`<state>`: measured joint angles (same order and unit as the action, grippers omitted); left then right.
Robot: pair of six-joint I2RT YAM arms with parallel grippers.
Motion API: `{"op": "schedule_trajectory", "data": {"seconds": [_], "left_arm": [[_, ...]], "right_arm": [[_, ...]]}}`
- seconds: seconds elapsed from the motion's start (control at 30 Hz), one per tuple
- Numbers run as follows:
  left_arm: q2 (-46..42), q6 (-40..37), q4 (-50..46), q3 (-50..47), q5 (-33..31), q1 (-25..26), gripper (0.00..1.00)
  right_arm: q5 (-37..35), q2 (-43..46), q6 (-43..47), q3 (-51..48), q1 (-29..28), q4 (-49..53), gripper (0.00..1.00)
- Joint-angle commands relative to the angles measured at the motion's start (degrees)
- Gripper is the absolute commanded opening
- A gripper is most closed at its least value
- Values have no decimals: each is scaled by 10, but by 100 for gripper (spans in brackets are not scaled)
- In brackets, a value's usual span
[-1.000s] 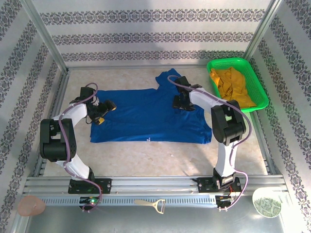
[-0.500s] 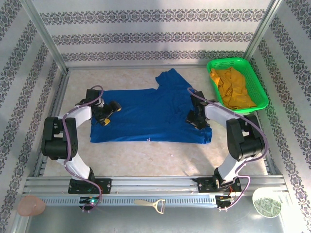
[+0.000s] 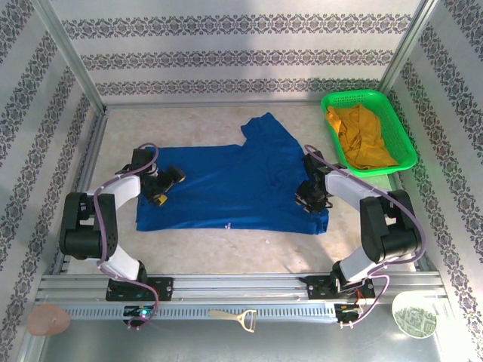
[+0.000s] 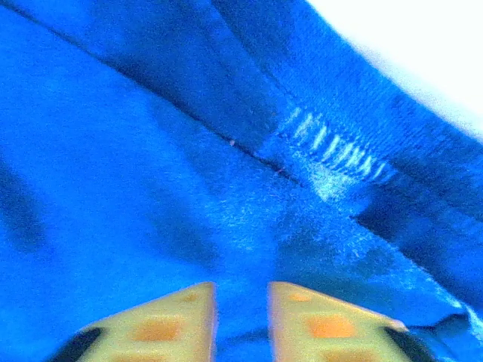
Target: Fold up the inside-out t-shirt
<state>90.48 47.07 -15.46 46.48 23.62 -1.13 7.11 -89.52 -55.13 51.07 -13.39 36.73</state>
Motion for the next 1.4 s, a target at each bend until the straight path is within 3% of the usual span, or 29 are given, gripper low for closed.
{"op": "schedule_trajectory", "data": {"seconds": [0.0, 0.07, 0.23, 0.6, 0.83, 1.07, 1.23, 1.37], "left_arm": [[9, 10, -64, -22, -37, 4, 95], [15, 10, -64, -19, -38, 4, 97], [16, 9, -66, -10, -42, 4, 100], [20, -3, -74, -3, -43, 4, 100], [5, -4, -86, -14, -42, 4, 100], [-42, -5, -105, -58, -48, 4, 100], [-71, -10, -104, -47, -46, 4, 100], [-50, -22, -113, 14, -37, 5, 100]], "right_arm": [[11, 0, 26, 62, -10, -2, 9], [40, -34, 34, 89, -10, -22, 0], [86, -103, 24, 137, -29, -61, 0], [76, -202, -9, 169, -42, -95, 0], [25, -119, -44, 66, -1, -72, 0], [26, -51, -73, -3, 9, -69, 0], [68, -43, -37, 21, -6, -134, 0], [126, -100, 25, 115, -3, -136, 5]]}}
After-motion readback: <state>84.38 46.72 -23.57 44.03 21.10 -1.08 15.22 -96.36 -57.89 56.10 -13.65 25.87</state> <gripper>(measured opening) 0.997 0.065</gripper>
